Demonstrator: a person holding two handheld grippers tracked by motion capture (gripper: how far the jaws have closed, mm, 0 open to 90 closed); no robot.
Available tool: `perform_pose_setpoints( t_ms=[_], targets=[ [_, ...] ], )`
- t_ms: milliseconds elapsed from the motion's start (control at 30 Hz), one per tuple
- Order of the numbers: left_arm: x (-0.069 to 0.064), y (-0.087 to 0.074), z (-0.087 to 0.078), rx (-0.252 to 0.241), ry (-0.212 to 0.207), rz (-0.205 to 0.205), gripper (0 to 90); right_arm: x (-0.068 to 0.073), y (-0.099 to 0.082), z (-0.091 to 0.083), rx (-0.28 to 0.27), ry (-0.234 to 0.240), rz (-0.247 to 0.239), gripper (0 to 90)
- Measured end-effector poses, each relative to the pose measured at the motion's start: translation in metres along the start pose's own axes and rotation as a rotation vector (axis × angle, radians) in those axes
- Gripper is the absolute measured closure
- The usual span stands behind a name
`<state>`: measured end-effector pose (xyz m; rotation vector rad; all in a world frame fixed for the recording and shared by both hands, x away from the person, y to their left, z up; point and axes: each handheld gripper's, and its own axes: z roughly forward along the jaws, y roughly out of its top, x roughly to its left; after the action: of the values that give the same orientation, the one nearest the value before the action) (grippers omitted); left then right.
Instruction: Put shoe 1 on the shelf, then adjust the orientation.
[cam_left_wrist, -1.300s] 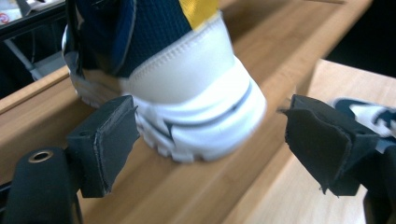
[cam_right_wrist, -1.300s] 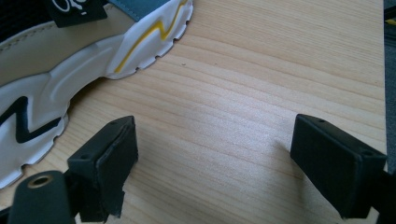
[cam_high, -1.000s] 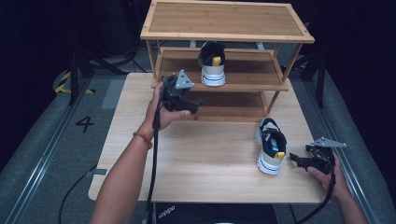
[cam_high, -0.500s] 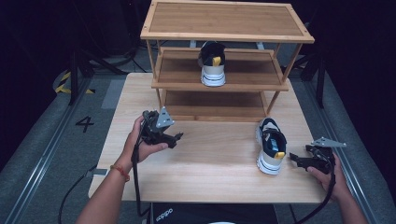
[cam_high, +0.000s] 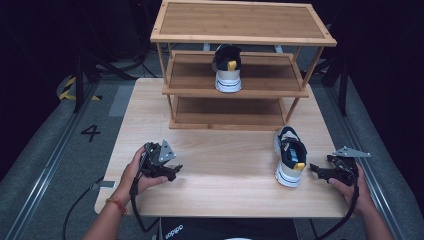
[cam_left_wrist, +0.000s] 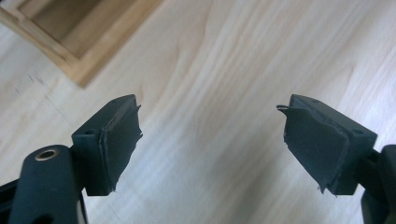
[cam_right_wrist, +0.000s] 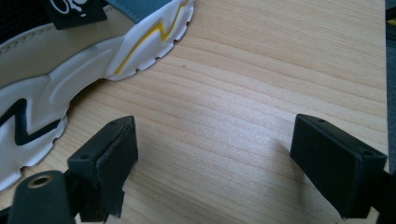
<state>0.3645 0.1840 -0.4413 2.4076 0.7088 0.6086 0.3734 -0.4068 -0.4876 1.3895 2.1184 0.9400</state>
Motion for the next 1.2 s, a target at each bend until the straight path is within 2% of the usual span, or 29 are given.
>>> perform_pose_setpoints(
  t_ms=[100,167,333,433,500,567,633,700,800,967,1067,1167,1200],
  targets=[
    [-0.003,-0.006,0.001,0.008,-0.012,0.003,19.0,0.0,0.0,0.0,0.0,0.0,0.0,15.6],
    [-0.006,-0.015,0.003,0.015,-0.044,-0.012,19.0,0.0,0.0,0.0,0.0,0.0,0.0,15.5],
    [-0.01,-0.029,0.007,0.037,-0.089,-0.026,19.4,0.0,0.0,0.0,0.0,0.0,0.0,15.6],
    [-0.011,-0.04,0.004,0.006,-0.137,-0.101,19.9,0.0,0.0,0.0,0.0,0.0,0.0,15.6],
    [-0.012,-0.053,0.002,-0.032,-0.186,-0.186,20.0,0.0,0.0,0.0,0.002,0.003,-0.006,15.6],
    [-0.014,-0.061,0.0,-0.067,-0.189,-0.211,19.1,0.0,0.0,-0.001,0.002,0.008,-0.004,15.8],
    [-0.014,-0.064,-0.003,-0.068,-0.184,-0.209,19.0,0.0,-0.001,-0.001,0.002,0.012,-0.008,16.2],
    [-0.016,-0.068,-0.007,-0.067,-0.18,-0.219,19.0,0.0,-0.001,-0.002,0.009,0.022,-0.024,18.7],
    [-0.017,-0.071,-0.009,-0.067,-0.169,-0.226,19.0,0.003,0.001,-0.012,0.043,0.062,-0.075,21.5],
    [-0.017,-0.071,-0.008,-0.066,-0.171,-0.234,17.9,0.019,0.009,-0.053,-0.028,0.169,-0.167,24.6],
    [-0.017,-0.071,-0.008,-0.064,-0.168,-0.233,17.2,0.031,0.014,-0.069,-0.059,0.197,-0.206,24.8],
    [-0.016,-0.071,-0.009,-0.06,-0.16,-0.228,16.8,0.046,0.018,-0.082,-0.089,0.247,-0.235,25.2],
    [-0.016,-0.071,-0.009,-0.06,-0.16,-0.228,16.7,0.046,0.018,-0.082,-0.089,0.247,-0.235,25.2]
  ],
)
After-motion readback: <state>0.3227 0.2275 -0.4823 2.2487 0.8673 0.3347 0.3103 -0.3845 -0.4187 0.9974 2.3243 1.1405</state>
